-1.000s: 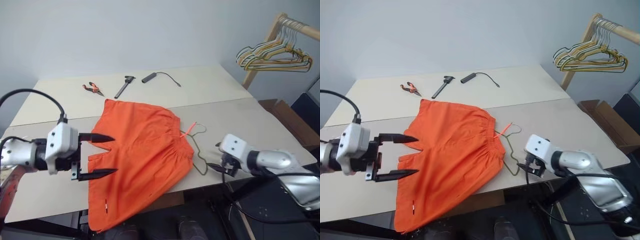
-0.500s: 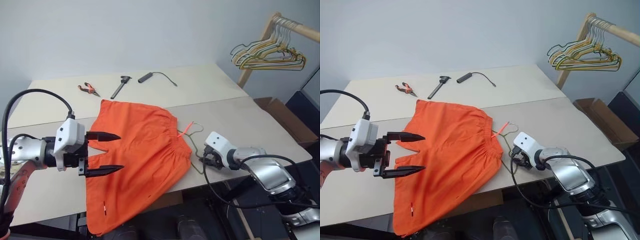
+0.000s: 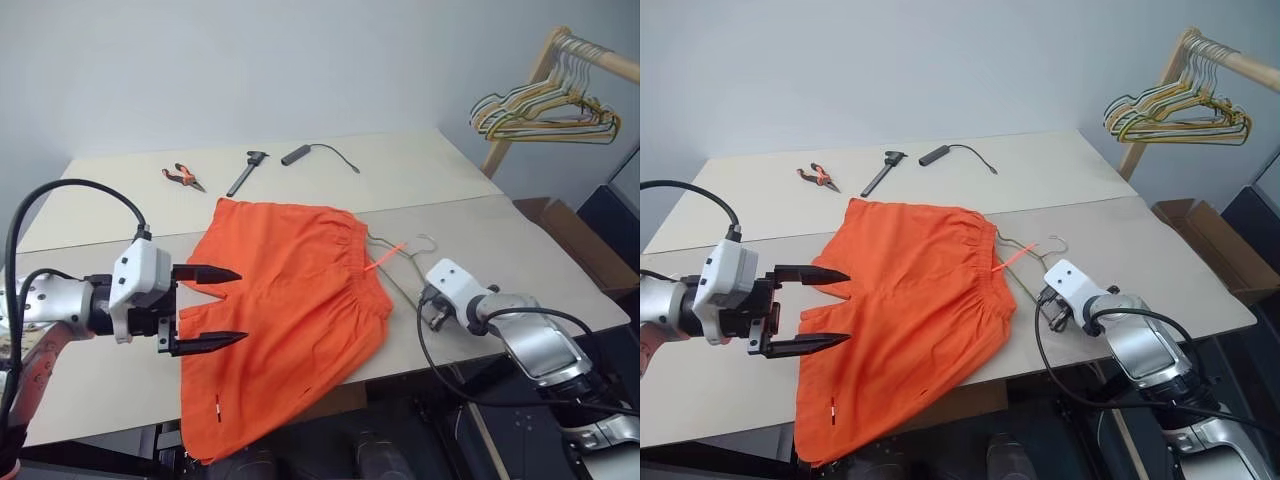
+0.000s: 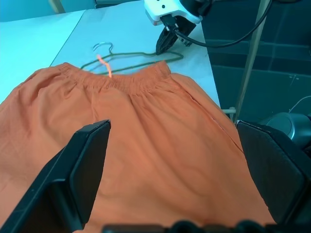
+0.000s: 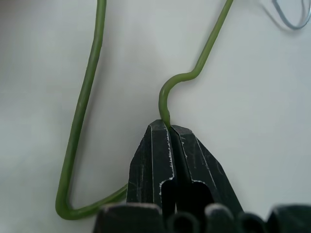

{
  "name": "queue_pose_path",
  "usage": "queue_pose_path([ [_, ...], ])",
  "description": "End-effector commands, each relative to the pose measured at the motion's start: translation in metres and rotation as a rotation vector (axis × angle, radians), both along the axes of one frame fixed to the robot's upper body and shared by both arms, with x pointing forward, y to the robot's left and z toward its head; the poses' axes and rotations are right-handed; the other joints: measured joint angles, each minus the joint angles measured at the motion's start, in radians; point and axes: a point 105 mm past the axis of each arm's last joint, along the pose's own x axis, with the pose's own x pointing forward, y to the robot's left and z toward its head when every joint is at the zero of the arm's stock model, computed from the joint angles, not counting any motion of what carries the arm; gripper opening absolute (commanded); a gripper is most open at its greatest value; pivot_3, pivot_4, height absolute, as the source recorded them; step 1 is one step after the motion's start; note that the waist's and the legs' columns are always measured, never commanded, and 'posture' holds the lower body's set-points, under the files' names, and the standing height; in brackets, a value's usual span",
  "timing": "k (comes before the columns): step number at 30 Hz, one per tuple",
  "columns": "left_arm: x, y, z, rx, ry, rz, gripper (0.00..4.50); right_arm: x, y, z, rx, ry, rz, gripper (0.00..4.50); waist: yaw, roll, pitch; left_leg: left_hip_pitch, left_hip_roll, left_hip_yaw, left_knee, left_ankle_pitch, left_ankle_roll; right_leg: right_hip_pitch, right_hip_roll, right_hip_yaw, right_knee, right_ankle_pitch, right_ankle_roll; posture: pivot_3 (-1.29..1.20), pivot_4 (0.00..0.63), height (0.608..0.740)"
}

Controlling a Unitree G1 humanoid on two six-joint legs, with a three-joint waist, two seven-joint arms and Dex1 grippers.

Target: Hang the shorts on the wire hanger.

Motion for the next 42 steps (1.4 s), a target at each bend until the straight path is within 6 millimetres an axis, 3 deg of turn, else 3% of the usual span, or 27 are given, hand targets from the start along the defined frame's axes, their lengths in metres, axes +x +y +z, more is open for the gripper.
queue_pose_path([
  [1,0.002,-0.002,0.007,-0.002,-0.053,-0.010,4.50,0.014,-0.028,0.023,-0.126,-0.141,-0.085,0.00,-0.001,0.000,0.000,0.000,0.000,0.000,0.000,0.000,0.000,0.000,0.000,0.000,0.000,0.000,0.000,-0.18,0.051,0.740],
  [6,0.013,-0.004,0.011,-0.021,-0.083,0.009,4.50,0.033,-0.055,0.067,-0.396,-0.400,-0.075,0.00,-0.010,0.003,0.002,-0.001,-0.001,0.001,0.000,0.000,0.000,-0.002,0.000,0.000,0.000,0.000,0.000,-0.19,0.042,0.740],
  [7,0.017,-0.005,0.013,-0.033,-0.094,0.020,4.50,0.039,-0.058,0.084,-0.465,-0.510,-0.057,0.00,-0.014,0.004,0.001,-0.001,-0.001,0.002,0.000,0.000,0.000,-0.002,0.000,0.001,0.000,0.000,0.000,-0.19,0.037,0.740],
  [9,0.025,-0.007,0.018,-0.063,-0.109,0.043,4.50,0.046,-0.053,0.114,-0.551,-0.709,0.020,0.00,-0.024,0.004,0.001,-0.002,-0.001,0.002,0.000,0.000,0.000,-0.002,0.000,0.001,0.000,0.000,0.000,-0.19,0.037,0.740],
  [13,0.045,-0.007,0.030,-0.106,-0.136,0.111,4.50,0.044,-0.029,0.145,-0.714,-0.984,0.293,0.00,-0.044,0.004,0.001,-0.002,-0.001,0.001,0.000,0.000,0.000,-0.003,0.000,0.002,0.000,0.000,0.001,-0.19,0.021,0.740],
  [17,0.061,-0.001,0.045,-0.130,-0.138,0.157,4.50,0.028,0.001,0.155,-0.768,-1.157,0.607,0.00,-0.061,0.004,0.001,-0.003,-0.002,0.001,0.000,0.000,0.000,-0.004,0.000,0.002,0.001,0.001,0.002,-0.19,0.015,0.740],
  [23,0.080,-0.001,0.055,-0.133,-0.055,0.126,4.50,0.008,0.033,0.158,-0.727,-1.291,0.866,0.00,-0.085,0.004,0.000,-0.003,-0.002,0.001,0.000,0.000,0.000,-0.003,0.000,0.003,0.001,0.002,0.003,-0.19,0.007,0.740],
  [33,0.069,-0.048,0.040,-0.107,0.154,-0.154,4.50,0.005,0.064,0.168,-0.725,-1.366,0.991,0.00,-0.112,0.004,-0.001,-0.003,-0.002,0.000,0.002,0.000,0.000,-0.002,-0.001,0.003,0.001,0.003,0.004,-0.22,0.000,0.740],
  [40,0.084,-0.056,0.006,0.089,0.143,-0.043,4.50,0.003,0.068,0.176,-0.727,-1.399,0.983,0.00,-0.124,0.004,-0.002,-0.001,-0.003,-0.001,0.002,0.000,0.000,-0.001,-0.002,0.004,0.002,0.003,0.005,-0.23,0.001,0.740],
  [42,0.082,-0.057,0.004,0.092,0.162,-0.039,4.10,0.003,0.067,0.178,-0.739,-1.400,0.978,0.00,-0.132,0.004,-0.002,-0.002,-0.003,-0.001,0.002,0.000,0.000,-0.001,-0.002,0.004,0.002,0.003,0.005,-0.23,0.001,0.740],
])
